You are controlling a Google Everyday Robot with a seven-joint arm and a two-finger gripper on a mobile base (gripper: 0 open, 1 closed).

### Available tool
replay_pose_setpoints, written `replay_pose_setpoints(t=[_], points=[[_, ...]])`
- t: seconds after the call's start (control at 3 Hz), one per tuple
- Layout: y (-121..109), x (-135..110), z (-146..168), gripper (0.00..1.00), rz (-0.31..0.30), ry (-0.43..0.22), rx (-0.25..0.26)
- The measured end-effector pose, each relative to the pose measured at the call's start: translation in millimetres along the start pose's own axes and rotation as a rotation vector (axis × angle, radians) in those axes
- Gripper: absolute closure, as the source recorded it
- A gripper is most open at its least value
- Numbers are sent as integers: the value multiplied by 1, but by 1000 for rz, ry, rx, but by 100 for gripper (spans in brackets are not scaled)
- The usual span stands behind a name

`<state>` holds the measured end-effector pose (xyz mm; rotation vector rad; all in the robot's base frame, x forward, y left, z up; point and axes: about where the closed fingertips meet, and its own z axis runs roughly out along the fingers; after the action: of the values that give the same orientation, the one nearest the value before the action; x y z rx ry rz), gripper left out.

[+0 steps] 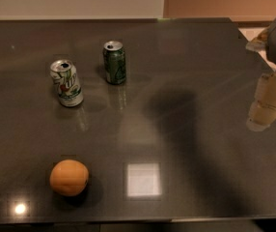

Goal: Knock green can over

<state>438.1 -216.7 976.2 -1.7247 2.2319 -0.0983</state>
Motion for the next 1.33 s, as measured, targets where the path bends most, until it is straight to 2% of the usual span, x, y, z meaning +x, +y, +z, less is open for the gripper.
replay_pose_setpoints(t=[0.33, 0.67, 1.33], points=[[-4, -5, 0, 0, -3, -14, -5], [-21, -23, 12, 0, -15, -65, -16], [-76, -89, 56, 0, -26, -241, -11]])
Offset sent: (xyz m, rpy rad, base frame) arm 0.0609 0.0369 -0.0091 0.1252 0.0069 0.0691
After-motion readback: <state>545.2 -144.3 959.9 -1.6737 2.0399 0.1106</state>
